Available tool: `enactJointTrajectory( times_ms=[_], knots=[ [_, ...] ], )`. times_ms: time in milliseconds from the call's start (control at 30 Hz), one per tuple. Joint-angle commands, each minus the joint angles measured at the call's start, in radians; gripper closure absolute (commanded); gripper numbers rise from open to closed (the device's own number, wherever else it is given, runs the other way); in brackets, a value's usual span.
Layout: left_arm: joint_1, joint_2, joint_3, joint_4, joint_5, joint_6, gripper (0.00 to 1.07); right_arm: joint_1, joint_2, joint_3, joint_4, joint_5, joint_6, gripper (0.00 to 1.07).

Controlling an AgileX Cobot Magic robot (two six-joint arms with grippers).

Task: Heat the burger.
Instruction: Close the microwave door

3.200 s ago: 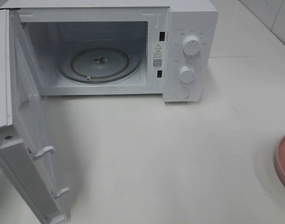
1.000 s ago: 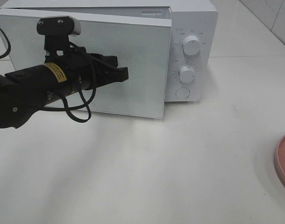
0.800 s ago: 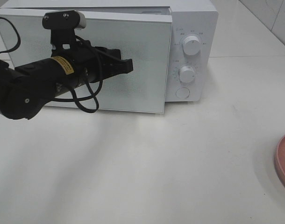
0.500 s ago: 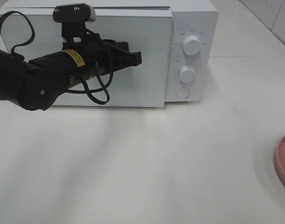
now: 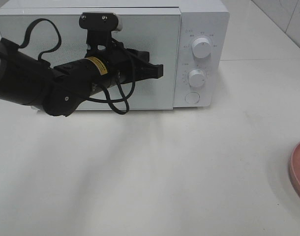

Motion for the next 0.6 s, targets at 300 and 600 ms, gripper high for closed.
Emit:
enactJointTrajectory(
  times_ms=[300,600],
  knots=[
    [0.021,0.019,-0.063,-0.15,-0.002,0.06,1.07,-0.005,-0.024,0.001,0.002,-0.006,0.007,0.31],
    [-0.065,-0.037,-0.063,-0.05,0.28,0.06,1.07,-0.005,-0.024,0.001,0.002,-0.006,0.007,0.31]
  ],
)
